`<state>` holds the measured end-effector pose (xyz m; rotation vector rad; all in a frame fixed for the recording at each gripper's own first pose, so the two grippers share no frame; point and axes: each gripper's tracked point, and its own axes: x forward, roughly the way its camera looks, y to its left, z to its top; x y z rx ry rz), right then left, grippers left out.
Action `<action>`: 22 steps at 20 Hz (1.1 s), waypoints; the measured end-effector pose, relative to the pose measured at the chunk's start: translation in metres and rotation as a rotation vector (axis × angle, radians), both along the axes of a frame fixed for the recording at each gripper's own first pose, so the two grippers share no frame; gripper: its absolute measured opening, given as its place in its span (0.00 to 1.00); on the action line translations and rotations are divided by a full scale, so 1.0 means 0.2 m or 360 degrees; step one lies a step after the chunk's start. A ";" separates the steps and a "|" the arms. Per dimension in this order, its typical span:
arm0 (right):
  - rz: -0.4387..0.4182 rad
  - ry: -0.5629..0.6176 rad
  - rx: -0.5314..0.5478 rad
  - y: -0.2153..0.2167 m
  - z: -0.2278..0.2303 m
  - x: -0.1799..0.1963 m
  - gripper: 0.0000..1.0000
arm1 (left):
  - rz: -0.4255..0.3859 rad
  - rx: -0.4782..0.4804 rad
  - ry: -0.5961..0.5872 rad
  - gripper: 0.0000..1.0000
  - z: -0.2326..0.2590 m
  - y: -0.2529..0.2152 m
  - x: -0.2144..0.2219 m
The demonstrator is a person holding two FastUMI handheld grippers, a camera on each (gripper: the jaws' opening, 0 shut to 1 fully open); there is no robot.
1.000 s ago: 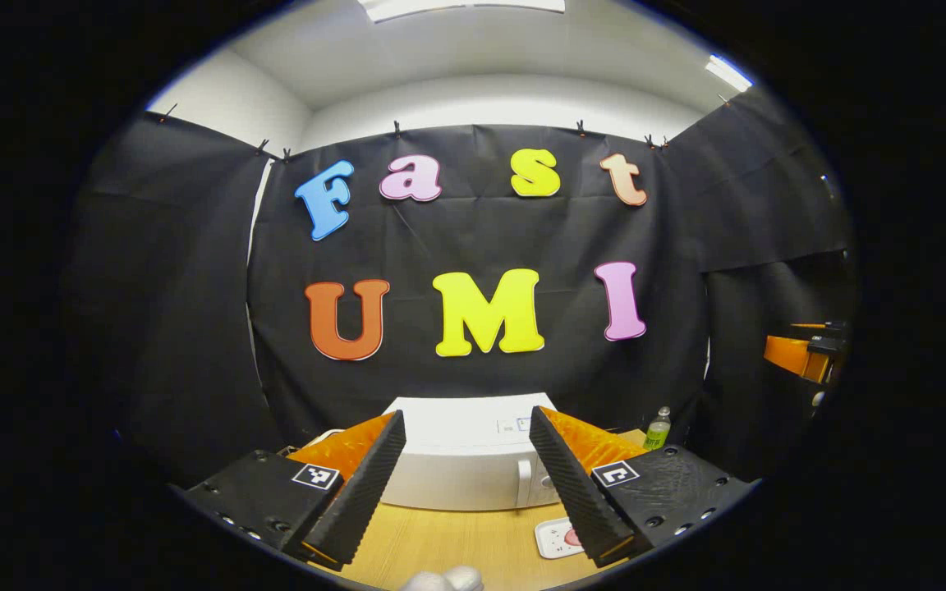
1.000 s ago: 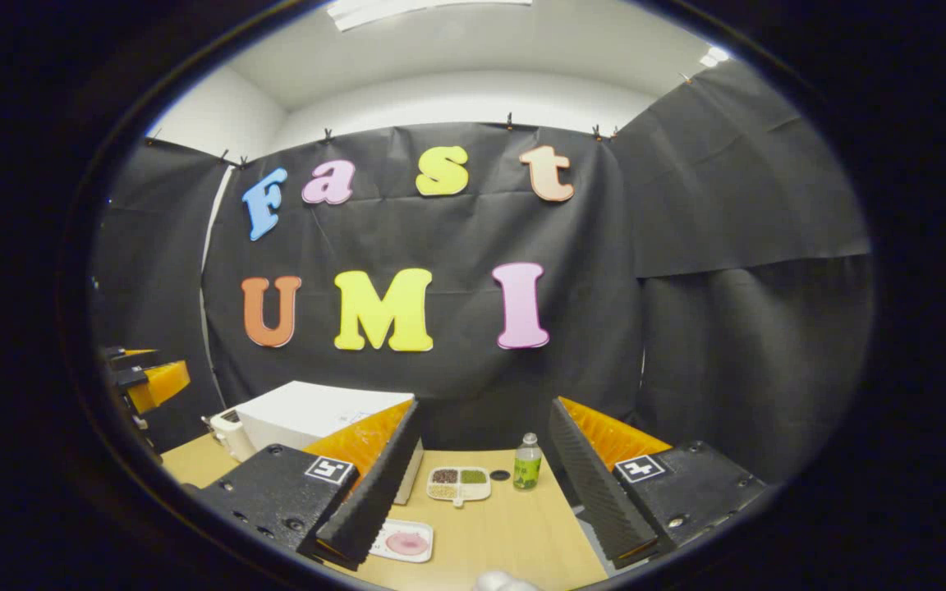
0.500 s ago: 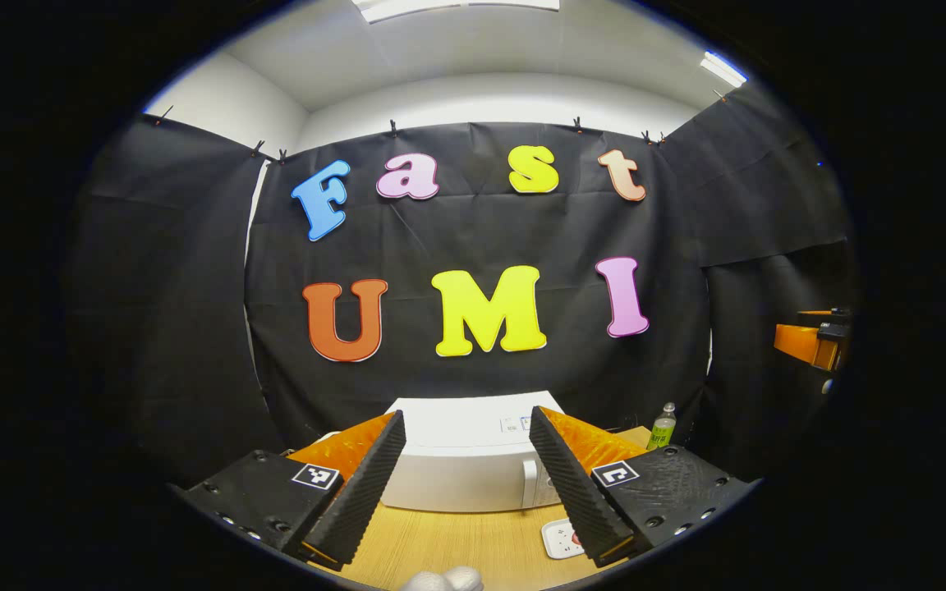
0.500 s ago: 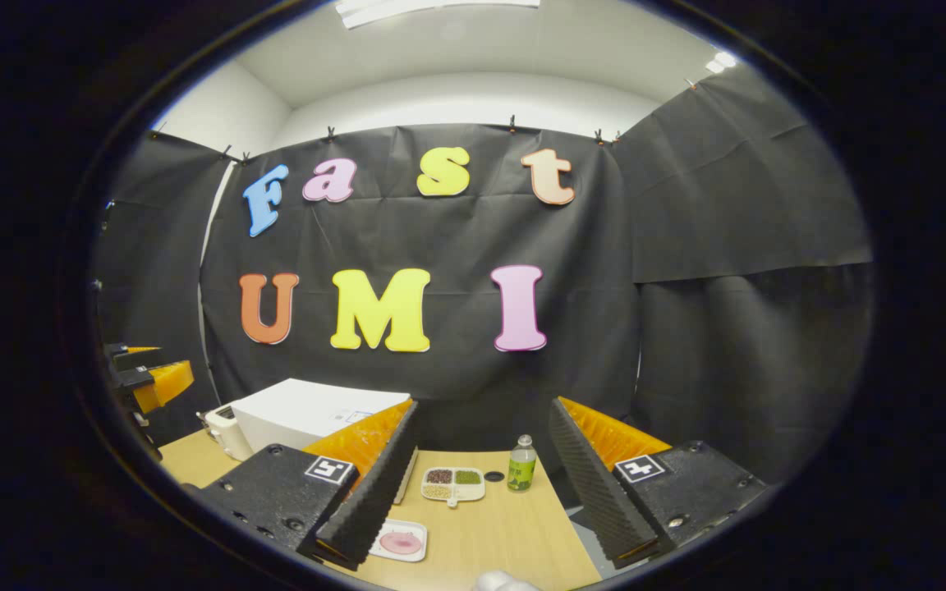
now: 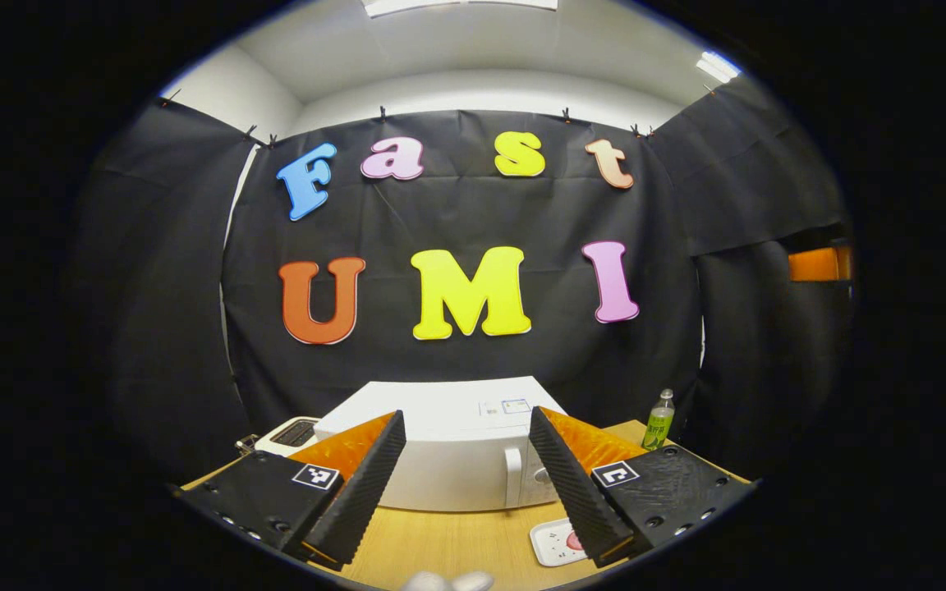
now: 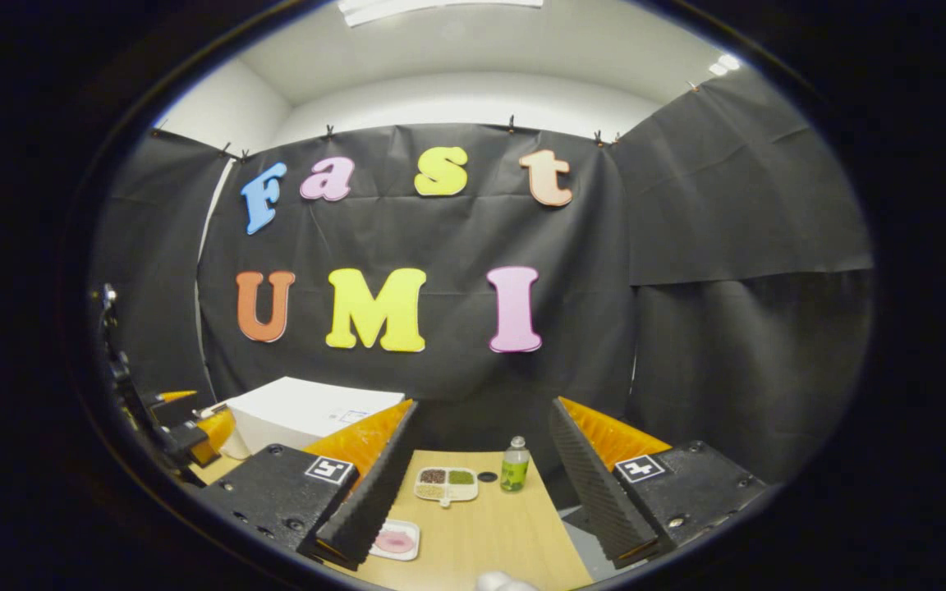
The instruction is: Open the microwave oven with the left hand, put the food in, and close the microwave oven.
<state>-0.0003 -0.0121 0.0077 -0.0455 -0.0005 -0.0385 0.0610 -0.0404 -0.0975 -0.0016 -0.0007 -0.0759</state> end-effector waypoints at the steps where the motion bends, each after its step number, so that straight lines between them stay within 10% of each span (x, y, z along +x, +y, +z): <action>1: -0.0011 -0.0003 -0.0004 -0.02 0.01 -0.01 0.92 | -0.0024 0.0000 0.0015 0.96 -0.07 -0.05 0.03; 17: -0.0207 0.0109 -0.0184 -0.10 0.02 -0.12 0.94 | -0.0049 -0.0020 0.0326 0.94 -0.92 -0.32 0.73; 22: -0.0245 0.0152 -0.0161 -0.13 -0.02 -0.11 1.00 | -0.0010 -0.0017 0.0345 0.65 -0.95 -0.32 0.77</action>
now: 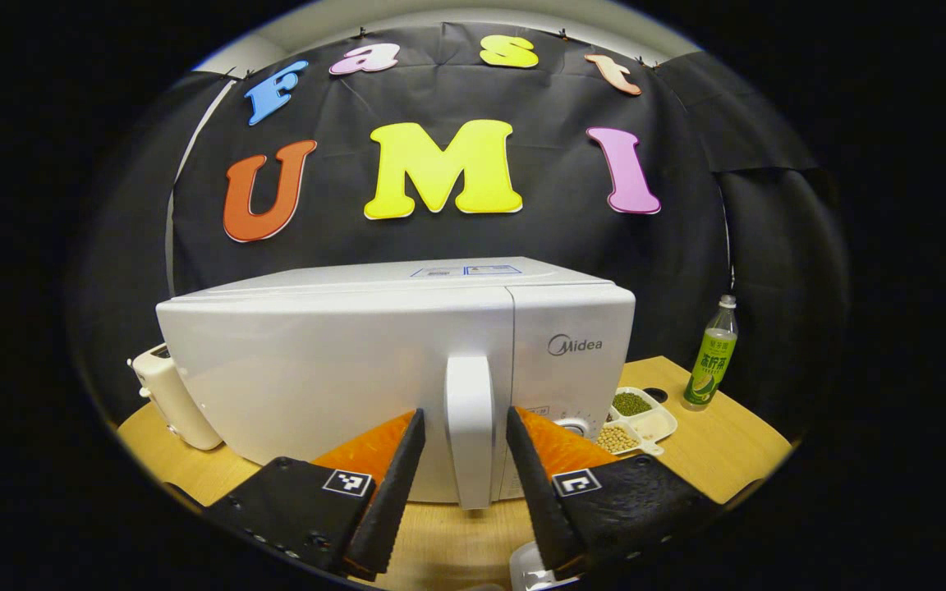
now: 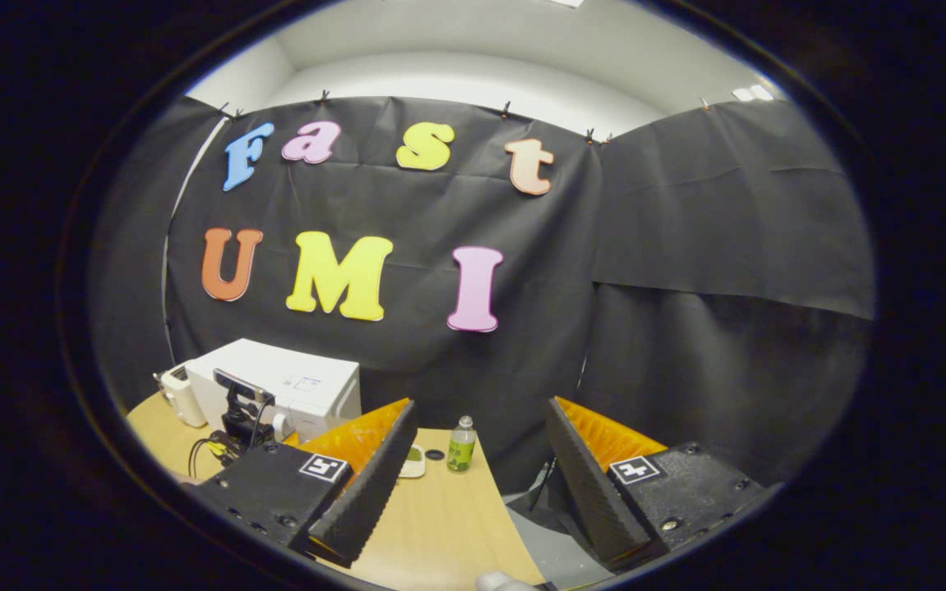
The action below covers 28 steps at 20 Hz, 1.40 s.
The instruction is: Open the microwave oven with the left hand, put the food in, and close the microwave oven.
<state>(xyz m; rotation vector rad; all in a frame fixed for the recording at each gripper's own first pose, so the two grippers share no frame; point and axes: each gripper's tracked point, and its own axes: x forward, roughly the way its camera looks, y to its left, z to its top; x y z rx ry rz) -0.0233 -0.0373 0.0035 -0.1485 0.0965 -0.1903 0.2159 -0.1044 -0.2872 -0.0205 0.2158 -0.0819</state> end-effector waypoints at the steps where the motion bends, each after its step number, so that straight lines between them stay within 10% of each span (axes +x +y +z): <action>1: -0.0004 0.0001 0.0002 0.00 0.00 0.00 0.96 | -0.0014 0.0018 0.0006 0.60 -0.01 0.00 0.00; 2: -0.0007 0.0003 0.0000 0.00 -0.01 0.00 1.00 | -0.0040 0.0007 0.0017 0.34 -0.03 -0.03 0.01; 4: -0.0006 0.0011 -0.0003 0.00 -0.01 0.00 0.96 | -0.0059 0.0021 0.0008 0.37 -0.02 -0.02 0.00; 9: 0.0027 0.0036 0.0009 0.05 -0.02 0.00 0.96 | -0.0090 -0.0023 0.0020 0.10 -0.02 -0.02 -0.01; 23: 0.0254 0.0032 -0.0006 0.34 -0.03 0.04 1.00 | -0.0178 -0.0029 0.0044 0.10 -0.03 0.19 -0.57; 28: 0.0351 0.0061 -0.0004 0.45 -0.09 0.02 1.00 | -0.0094 0.0019 0.0008 0.26 0.01 0.35 -0.73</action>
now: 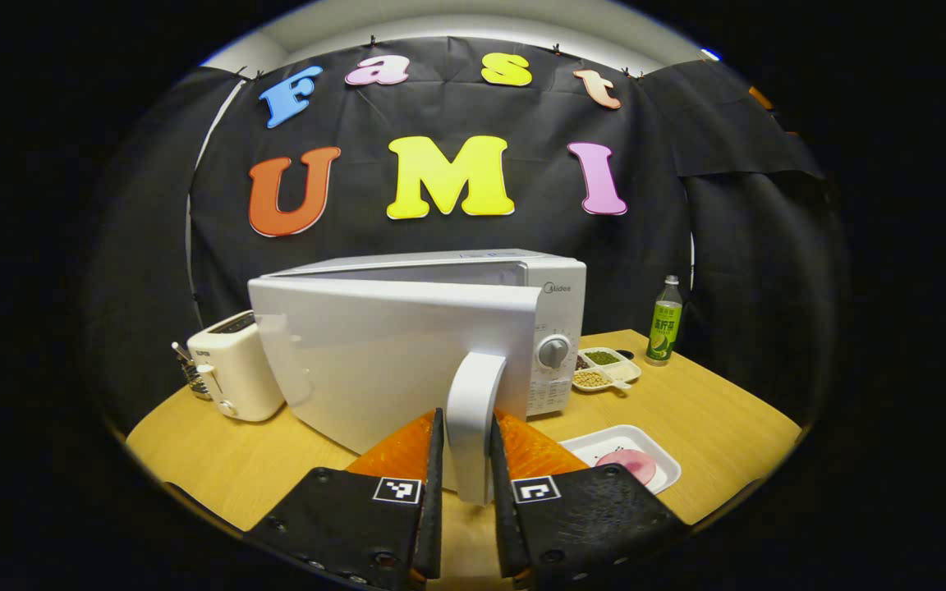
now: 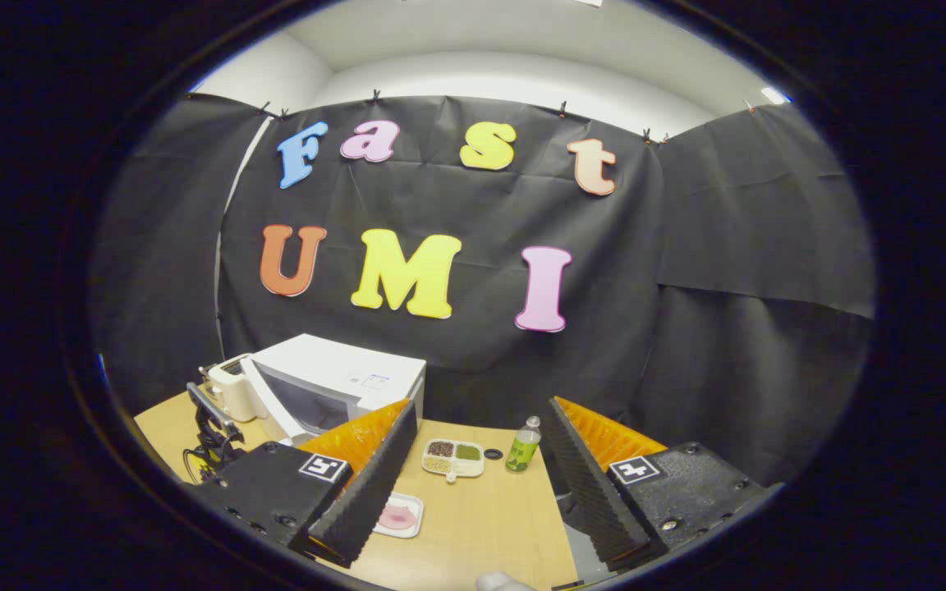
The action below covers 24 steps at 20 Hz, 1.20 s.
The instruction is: Open the microwave oven with the left hand, put the food in, and close the microwave oven.
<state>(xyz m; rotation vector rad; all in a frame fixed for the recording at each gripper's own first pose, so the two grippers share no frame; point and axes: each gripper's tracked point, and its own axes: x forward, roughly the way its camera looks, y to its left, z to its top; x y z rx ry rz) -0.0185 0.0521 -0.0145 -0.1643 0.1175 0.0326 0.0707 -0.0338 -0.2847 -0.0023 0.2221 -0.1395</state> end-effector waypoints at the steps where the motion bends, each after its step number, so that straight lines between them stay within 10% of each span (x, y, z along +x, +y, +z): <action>1: 0.0018 0.0012 0.0012 0.02 -0.01 -0.01 1.00 | 0.0015 0.0012 -0.0002 0.30 0.01 0.04 -0.03; 7: 0.0100 0.0067 0.0065 0.13 -0.09 -0.05 1.00 | 0.0082 0.0043 -0.0001 0.49 0.06 0.24 -0.20; 9: 0.0132 0.0076 0.0066 0.19 -0.11 -0.06 1.00 | 0.0103 0.0031 0.0029 0.81 0.05 0.31 -0.26; 15: 0.0251 0.0111 0.0115 0.40 -0.19 -0.09 1.00 | 0.0244 0.0102 0.0052 0.99 0.04 0.61 -0.47; 24: 0.0377 0.0118 0.0142 0.66 -0.23 -0.13 1.00 | 0.0504 0.0188 0.0085 0.94 0.03 1.13 -0.73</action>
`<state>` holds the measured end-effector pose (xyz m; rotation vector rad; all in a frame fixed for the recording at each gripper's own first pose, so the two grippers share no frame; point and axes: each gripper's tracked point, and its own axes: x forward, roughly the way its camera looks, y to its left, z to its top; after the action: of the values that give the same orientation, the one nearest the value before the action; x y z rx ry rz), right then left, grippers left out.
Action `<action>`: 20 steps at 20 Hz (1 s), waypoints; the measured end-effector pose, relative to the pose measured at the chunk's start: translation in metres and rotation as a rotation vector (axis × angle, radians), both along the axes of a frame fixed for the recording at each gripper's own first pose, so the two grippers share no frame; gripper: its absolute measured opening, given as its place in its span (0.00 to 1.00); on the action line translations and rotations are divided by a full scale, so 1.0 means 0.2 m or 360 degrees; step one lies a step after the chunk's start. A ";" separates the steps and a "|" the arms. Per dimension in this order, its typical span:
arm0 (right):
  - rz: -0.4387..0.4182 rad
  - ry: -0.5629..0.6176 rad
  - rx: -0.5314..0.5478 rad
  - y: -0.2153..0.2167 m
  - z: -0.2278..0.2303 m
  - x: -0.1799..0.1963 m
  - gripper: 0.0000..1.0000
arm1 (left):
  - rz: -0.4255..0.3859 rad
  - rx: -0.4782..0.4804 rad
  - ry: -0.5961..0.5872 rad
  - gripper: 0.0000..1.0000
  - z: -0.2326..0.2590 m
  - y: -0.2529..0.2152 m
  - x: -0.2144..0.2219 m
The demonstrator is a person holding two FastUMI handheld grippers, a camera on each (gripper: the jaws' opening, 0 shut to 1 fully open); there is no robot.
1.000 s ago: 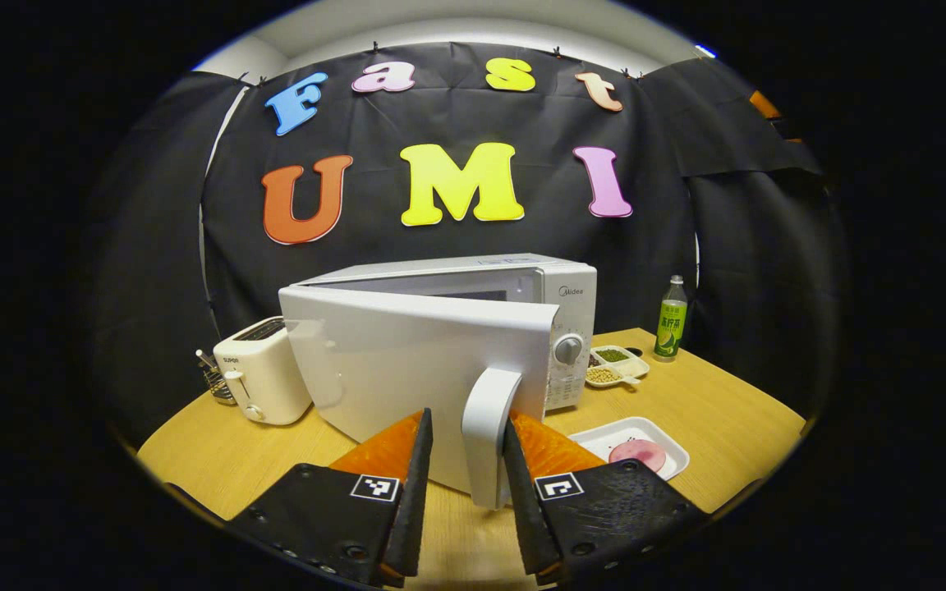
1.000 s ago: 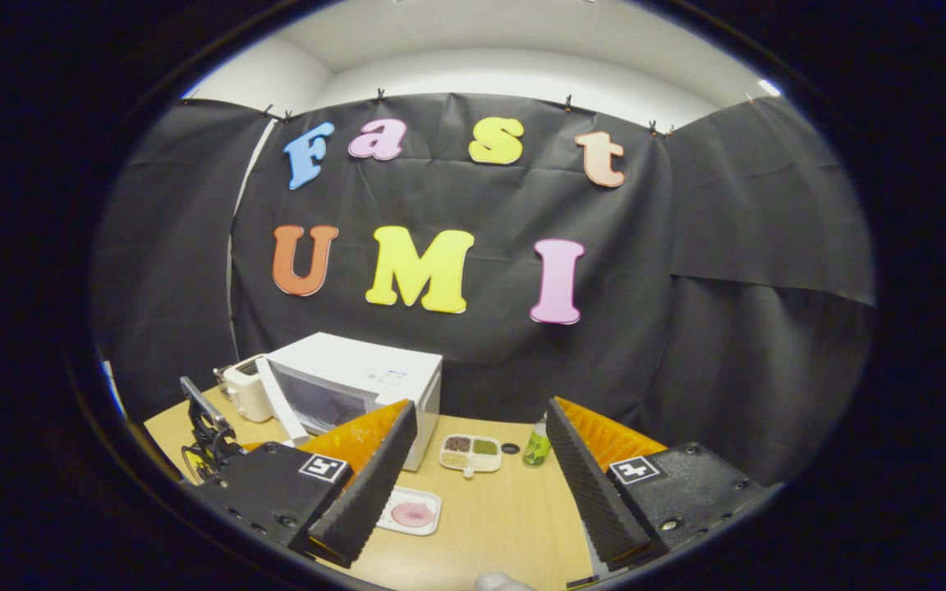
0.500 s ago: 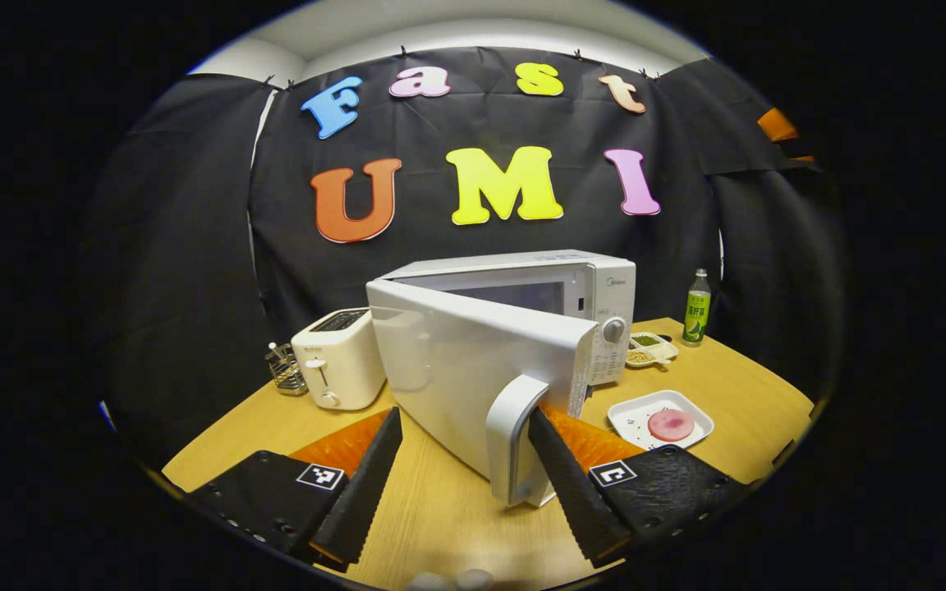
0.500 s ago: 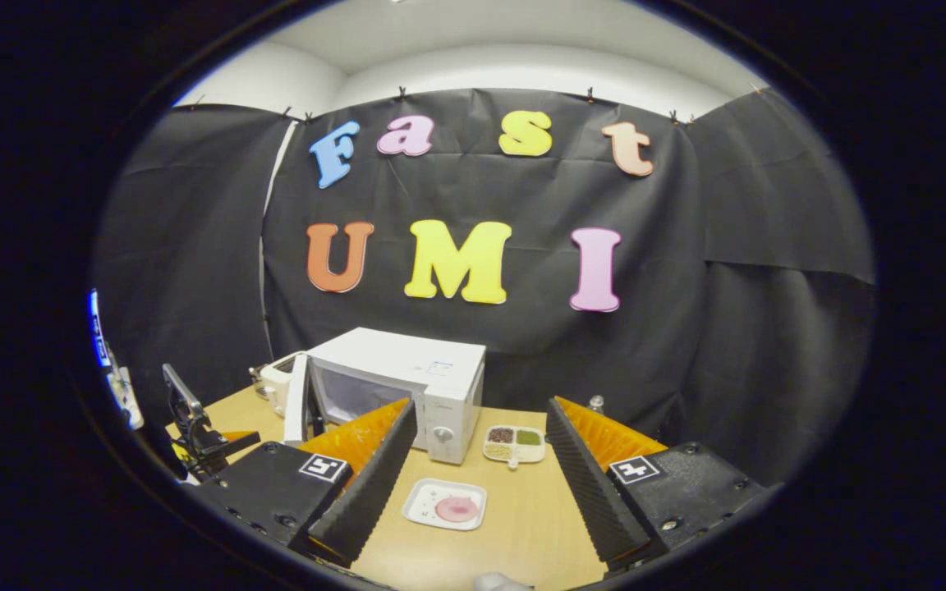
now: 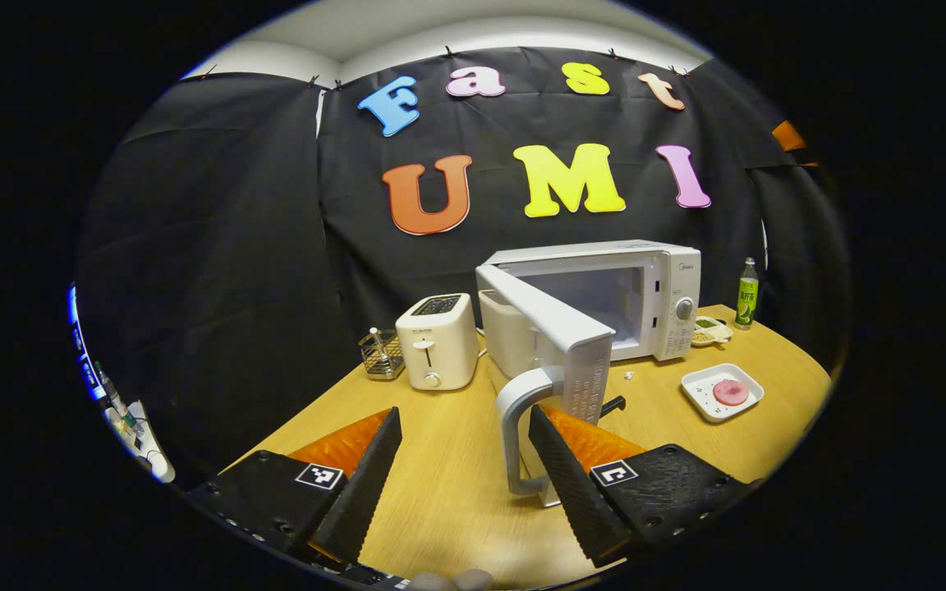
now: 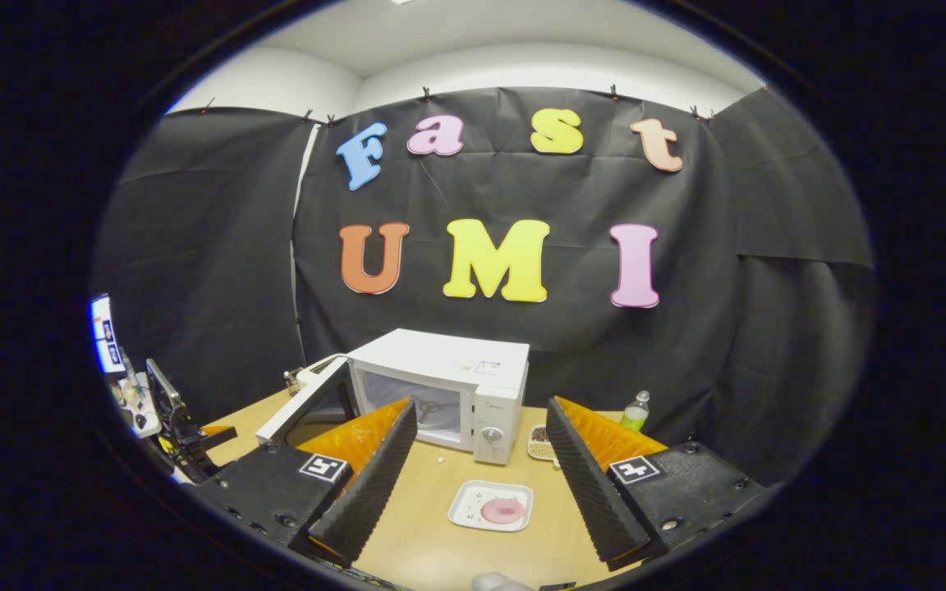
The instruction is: Open the microwave oven with the left hand, put the food in, and close the microwave oven.
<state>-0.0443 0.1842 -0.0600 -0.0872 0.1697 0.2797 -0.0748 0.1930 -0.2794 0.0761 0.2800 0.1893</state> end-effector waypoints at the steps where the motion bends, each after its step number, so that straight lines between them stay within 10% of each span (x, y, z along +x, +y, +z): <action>1: 0.0008 0.0006 -0.0003 0.01 -0.01 0.00 1.00 | 0.0028 0.0027 0.0005 0.93 0.00 0.06 -0.01; 9: 0.0050 0.0061 -0.0009 0.08 -0.11 0.05 1.00 | 0.0312 0.0052 0.0050 0.94 0.01 0.50 -0.14; 20: 0.0005 0.0281 -0.0002 -0.07 -0.52 0.27 1.00 | 0.0082 -0.0065 -0.0041 0.94 0.23 0.01 -0.10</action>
<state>0.0097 0.1694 -0.1631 -0.0640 0.3451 0.2903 -0.0951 0.1950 -0.2325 0.0262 0.2604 0.2353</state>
